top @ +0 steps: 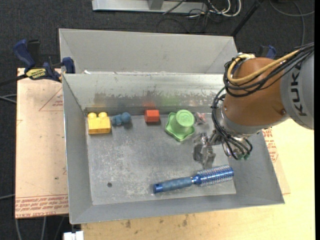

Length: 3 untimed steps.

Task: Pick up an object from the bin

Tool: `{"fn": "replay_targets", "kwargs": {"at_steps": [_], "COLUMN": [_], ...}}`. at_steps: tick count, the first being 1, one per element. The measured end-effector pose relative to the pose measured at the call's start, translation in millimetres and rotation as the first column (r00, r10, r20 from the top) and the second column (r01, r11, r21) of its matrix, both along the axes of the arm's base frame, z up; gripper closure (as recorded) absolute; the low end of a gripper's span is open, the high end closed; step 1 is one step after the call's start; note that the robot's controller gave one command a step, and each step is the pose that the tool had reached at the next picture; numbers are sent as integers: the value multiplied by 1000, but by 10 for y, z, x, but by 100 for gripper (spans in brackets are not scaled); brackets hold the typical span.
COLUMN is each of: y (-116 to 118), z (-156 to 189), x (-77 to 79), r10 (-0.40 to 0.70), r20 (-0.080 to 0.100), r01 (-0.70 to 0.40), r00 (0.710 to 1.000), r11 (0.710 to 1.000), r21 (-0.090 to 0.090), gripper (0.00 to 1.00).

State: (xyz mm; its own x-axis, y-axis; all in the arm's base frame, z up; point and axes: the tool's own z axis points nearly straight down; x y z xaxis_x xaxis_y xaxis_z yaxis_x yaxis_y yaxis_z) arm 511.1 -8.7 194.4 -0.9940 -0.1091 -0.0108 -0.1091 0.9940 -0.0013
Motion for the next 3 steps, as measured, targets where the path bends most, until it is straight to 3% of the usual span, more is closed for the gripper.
{"fn": "replay_targets", "kwargs": {"at_steps": [1,2,3], "y": [3,-391,-380], "z": [-48,-1287,-1253], "x": [-21,-70,-52], "r10": [0,117,120], "r20": [-10,-17,-12], "r01": [0,-117,-120], "r00": [1000,993,993], "r11": [1000,993,993], "r21": [1,1,1], "gripper": [0,0,100]}}
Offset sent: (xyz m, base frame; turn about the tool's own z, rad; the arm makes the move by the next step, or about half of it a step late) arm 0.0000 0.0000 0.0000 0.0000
